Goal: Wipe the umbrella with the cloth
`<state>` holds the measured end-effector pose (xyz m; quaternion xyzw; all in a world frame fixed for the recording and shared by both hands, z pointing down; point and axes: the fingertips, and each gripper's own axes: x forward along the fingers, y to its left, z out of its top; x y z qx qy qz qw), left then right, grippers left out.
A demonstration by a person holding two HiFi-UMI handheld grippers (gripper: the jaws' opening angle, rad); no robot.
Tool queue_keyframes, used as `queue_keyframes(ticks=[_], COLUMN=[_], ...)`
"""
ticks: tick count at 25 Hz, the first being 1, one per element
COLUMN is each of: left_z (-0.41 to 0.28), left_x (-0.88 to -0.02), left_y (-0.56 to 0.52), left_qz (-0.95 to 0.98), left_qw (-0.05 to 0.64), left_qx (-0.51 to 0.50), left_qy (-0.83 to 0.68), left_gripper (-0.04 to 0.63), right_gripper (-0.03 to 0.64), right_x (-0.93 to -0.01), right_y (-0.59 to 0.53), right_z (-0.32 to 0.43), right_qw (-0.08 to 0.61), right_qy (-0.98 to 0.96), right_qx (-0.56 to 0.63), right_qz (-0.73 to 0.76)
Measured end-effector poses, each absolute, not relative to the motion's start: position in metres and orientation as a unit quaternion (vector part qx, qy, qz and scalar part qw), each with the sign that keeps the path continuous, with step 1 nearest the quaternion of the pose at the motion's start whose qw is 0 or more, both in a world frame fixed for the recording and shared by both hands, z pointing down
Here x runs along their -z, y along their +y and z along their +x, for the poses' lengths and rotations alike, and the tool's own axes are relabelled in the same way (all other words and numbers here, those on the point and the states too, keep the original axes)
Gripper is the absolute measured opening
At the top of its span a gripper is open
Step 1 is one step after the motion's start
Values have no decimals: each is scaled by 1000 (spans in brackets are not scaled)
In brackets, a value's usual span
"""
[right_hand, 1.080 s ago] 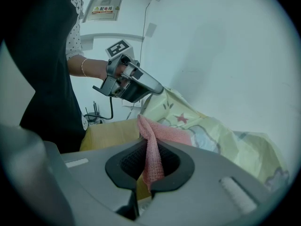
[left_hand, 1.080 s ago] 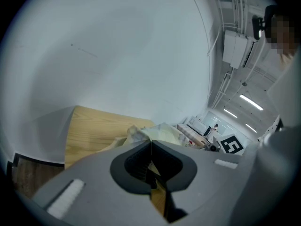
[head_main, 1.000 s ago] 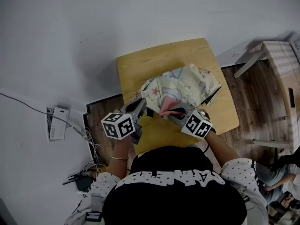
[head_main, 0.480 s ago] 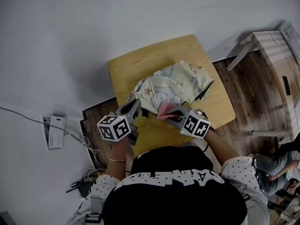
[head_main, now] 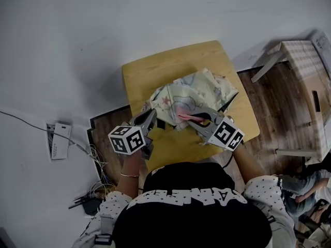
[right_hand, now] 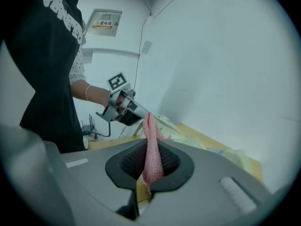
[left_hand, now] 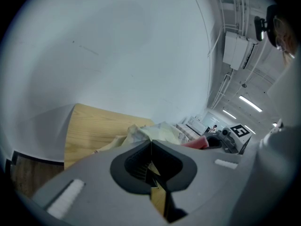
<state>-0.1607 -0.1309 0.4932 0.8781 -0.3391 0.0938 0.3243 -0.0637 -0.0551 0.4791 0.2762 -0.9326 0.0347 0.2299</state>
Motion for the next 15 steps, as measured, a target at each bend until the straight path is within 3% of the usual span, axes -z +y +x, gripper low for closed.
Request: queue_keyframes(ticks=[3, 9, 15], left_z=[-161, -165, -170], left_x=[-494, -493, -494], left_y=[-130, -131, -133], left_qz=[876, 873, 869], left_qw=[326, 325, 328], left_qx=[-96, -96, -98], left_qy=[-342, -350, -358], left_gripper=[5, 5, 5], right_gripper=[32, 32, 33], right_x=[-457, -447, -463], right_y=[-76, -108, -127], right_z=[-58, -54, -55], right_qw=[203, 215, 281], right_qy=[-928, -908, -887], right_qx=[9, 68, 119], right_qz=[314, 352, 347])
